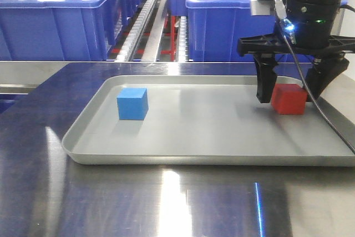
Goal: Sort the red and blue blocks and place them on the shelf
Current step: 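Close the right gripper on the red cube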
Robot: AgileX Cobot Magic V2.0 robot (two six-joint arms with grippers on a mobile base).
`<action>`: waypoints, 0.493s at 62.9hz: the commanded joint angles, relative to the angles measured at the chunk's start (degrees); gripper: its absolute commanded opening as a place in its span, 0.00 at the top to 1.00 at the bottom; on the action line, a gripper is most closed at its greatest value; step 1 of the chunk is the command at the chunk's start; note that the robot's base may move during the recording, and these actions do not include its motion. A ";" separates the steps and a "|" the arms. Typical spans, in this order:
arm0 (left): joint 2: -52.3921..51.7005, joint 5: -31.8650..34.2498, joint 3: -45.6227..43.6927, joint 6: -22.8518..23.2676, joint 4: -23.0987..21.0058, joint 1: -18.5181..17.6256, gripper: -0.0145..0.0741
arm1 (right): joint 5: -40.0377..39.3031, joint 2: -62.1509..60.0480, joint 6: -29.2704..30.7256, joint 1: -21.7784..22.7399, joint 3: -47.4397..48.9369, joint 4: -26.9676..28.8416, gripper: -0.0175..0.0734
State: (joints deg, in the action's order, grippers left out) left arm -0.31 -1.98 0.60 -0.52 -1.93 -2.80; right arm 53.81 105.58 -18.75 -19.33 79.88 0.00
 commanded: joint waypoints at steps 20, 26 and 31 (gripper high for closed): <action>-0.86 4.84 1.41 -0.08 -0.33 -0.32 0.68 | -0.98 -2.66 0.00 0.09 1.20 0.00 0.31; -0.86 4.84 1.41 -0.08 -0.33 -0.32 0.68 | -0.98 -2.66 0.00 0.09 1.20 0.00 0.31; -0.86 4.84 1.41 -0.08 -0.33 -0.32 0.68 | -0.98 -2.66 0.00 0.09 1.20 0.00 0.31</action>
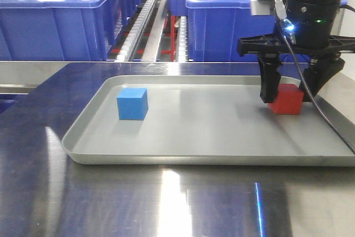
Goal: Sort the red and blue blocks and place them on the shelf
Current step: 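Close the right gripper on the red cube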
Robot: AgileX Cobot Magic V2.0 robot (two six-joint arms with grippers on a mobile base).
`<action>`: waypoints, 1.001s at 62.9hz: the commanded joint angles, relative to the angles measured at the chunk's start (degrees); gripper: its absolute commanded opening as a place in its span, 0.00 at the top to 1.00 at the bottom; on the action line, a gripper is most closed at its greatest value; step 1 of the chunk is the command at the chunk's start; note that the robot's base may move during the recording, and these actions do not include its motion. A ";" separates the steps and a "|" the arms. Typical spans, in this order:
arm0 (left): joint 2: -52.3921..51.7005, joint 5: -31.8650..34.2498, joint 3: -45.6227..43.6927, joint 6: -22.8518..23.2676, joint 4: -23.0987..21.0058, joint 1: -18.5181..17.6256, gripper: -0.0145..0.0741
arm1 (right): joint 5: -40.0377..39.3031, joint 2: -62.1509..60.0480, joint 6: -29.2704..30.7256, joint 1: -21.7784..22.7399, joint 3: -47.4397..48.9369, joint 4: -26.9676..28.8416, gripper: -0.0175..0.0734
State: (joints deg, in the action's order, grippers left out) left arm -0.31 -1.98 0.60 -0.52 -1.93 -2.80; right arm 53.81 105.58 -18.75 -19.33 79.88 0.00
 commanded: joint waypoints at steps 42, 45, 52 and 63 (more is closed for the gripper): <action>-0.86 4.84 1.41 -0.08 -0.33 -0.32 0.68 | -0.93 -2.66 0.00 0.09 1.20 0.00 0.33; -0.86 4.84 1.41 -0.08 -0.33 -0.32 0.68 | -0.93 -2.66 0.00 0.09 1.20 0.00 0.36; -0.86 4.84 1.41 -0.08 -0.33 -0.32 0.68 | -0.93 -2.66 0.00 0.09 1.20 0.00 0.40; -0.86 4.84 1.41 -0.08 -0.33 -0.32 0.68 | -0.93 -2.66 0.00 0.09 1.20 0.00 0.40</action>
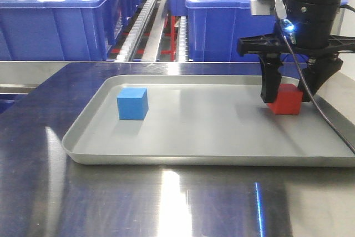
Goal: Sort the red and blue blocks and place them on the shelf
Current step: 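Close the right gripper on the red cube, then lift the red cube with the right gripper away from the tray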
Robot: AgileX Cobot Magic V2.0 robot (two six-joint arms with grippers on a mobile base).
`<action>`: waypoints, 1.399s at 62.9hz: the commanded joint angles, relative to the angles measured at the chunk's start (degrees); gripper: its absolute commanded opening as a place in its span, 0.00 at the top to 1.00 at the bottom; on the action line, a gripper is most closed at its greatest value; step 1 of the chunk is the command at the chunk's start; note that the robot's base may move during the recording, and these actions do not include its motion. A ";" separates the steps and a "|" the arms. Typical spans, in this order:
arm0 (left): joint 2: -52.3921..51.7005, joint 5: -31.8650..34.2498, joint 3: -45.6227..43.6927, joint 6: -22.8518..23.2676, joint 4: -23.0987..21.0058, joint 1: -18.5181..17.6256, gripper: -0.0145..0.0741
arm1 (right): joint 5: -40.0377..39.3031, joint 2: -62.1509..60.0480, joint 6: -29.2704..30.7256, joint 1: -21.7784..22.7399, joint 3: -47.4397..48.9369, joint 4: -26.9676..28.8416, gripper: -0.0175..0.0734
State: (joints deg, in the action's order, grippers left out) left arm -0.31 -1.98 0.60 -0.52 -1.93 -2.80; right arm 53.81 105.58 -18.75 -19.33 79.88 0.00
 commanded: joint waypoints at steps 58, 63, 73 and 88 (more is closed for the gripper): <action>-0.86 4.84 1.41 -0.08 -0.33 -0.32 0.68 | -22.54 -26.09 7.73 5.27 -12.98 1.14 0.40; -0.86 4.84 1.41 -0.08 -0.33 -0.32 0.68 | -24.67 -29.83 7.73 7.96 -16.82 1.14 0.40; -0.86 4.84 1.41 -0.08 -0.33 -0.32 0.68 | -30.01 -38.29 7.73 12.39 -23.77 -0.31 0.40; -0.86 4.84 1.41 -0.08 -0.33 -0.32 0.68 | -39.22 -51.06 7.73 14.28 -34.75 -3.50 0.40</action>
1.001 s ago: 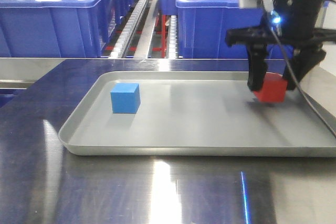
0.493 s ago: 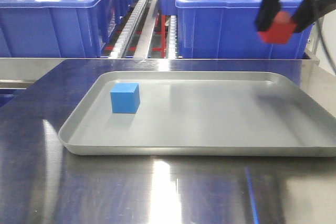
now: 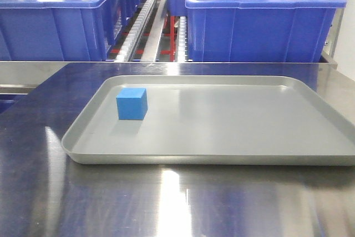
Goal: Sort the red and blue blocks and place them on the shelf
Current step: 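Lift the red cube with the right gripper away from the tray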
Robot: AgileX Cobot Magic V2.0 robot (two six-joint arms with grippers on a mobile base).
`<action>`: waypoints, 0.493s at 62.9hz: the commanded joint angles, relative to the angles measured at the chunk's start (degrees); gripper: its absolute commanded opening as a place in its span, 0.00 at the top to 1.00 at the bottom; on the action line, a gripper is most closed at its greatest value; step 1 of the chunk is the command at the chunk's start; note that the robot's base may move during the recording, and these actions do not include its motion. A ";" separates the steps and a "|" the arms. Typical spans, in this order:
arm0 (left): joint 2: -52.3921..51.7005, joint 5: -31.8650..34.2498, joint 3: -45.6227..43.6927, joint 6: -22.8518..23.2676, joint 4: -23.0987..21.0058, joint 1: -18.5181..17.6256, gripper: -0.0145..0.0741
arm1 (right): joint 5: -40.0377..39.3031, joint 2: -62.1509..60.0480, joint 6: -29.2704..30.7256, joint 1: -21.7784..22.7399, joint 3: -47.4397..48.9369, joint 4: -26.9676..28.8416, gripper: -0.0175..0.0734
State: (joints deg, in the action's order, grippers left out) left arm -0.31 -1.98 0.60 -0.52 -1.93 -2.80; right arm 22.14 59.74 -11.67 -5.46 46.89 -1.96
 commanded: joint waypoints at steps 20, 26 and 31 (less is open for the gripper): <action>-0.86 4.84 1.41 -0.08 -0.33 -0.32 0.68 | -12.93 -25.65 0.64 0.42 -13.91 -3.00 0.40; -0.86 4.84 1.41 -0.08 -0.33 -0.32 0.68 | -12.79 -31.55 0.64 0.42 -16.76 -3.00 0.40; -0.86 4.84 1.41 -0.08 -0.33 -0.32 0.68 | -12.72 -35.17 0.64 0.42 -18.29 -3.00 0.40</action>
State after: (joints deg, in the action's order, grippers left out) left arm -0.31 -1.98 0.60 -0.52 -1.93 -2.80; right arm 14.78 27.63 -11.53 -5.46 28.42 -3.98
